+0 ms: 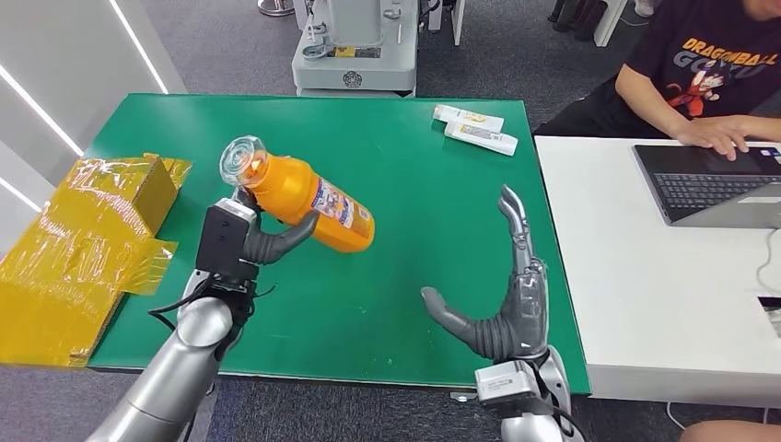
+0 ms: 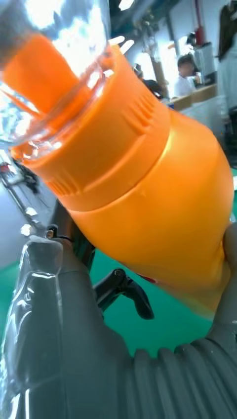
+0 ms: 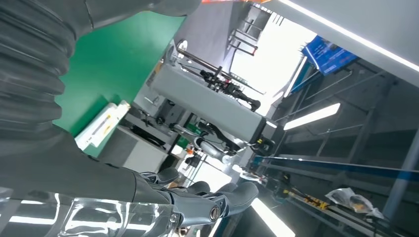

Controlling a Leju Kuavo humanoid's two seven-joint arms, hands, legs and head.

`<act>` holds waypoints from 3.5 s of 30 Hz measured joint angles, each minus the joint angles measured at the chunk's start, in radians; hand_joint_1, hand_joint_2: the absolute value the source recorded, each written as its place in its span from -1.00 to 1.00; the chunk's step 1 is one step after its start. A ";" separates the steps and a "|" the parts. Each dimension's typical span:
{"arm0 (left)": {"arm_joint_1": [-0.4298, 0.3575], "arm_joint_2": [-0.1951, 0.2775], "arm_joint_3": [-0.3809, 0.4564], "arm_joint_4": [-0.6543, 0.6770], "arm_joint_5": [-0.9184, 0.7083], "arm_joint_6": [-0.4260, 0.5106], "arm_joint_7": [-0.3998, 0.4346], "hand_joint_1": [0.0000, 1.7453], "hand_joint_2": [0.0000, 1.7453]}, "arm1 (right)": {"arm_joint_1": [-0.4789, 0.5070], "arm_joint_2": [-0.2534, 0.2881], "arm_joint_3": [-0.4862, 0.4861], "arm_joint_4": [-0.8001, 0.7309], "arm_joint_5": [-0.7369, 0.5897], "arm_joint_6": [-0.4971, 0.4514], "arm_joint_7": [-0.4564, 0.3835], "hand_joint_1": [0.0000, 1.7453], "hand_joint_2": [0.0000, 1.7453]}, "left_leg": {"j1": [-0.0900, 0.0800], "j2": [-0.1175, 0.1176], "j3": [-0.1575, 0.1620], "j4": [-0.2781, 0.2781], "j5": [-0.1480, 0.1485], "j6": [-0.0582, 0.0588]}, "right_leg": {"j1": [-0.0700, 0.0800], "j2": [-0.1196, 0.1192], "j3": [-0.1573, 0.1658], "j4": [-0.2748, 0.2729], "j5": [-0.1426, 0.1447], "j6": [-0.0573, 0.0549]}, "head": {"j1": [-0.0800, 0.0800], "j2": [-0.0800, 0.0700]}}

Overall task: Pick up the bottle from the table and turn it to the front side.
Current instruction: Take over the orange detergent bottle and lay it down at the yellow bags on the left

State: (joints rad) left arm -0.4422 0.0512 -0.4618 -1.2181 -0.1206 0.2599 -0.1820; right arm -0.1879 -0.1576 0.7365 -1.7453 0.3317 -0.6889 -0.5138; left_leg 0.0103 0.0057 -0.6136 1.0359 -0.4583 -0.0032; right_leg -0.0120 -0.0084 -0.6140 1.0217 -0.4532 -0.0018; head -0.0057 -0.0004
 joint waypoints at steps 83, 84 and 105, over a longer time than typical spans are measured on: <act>-0.193 0.322 -0.022 0.494 -1.394 -0.176 0.247 1.00 1.00 | 0.223 0.119 -0.115 -0.163 0.101 0.234 0.056 -1.00 1.00 | 0.000 0.002 0.001 -0.001 0.001 -0.001 | 0.000 0.002 -0.001 0.001 0.000 -0.001 | 0.000 0.000; -0.190 0.324 -0.016 0.498 -1.397 -0.176 0.250 1.00 1.00 | 0.223 0.121 -0.115 -0.162 0.101 0.236 0.056 -1.00 1.00 | 0.000 0.002 0.001 -0.001 0.001 -0.001 | 0.000 0.002 -0.001 0.001 0.000 -0.001 | 0.000 0.000; -0.131 0.345 0.074 0.542 -1.416 -0.178 0.261 1.00 1.00 | 0.212 0.137 -0.134 -0.159 0.111 0.251 0.054 -1.00 1.00 | 0.000 0.001 0.000 -0.001 0.001 -0.001 | 0.000 0.001 -0.001 0.001 -0.001 -0.002 | 0.000 0.000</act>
State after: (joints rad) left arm -0.5731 0.3962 -0.3876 -0.6762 -1.5365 0.0816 0.0793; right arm 0.0243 -0.0206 0.6029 -1.9043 0.4429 -0.4379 -0.4602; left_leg 0.0107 0.0071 -0.6133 1.0352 -0.4577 -0.0043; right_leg -0.0119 -0.0070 -0.6146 1.0226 -0.4537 -0.0033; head -0.0052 -0.0004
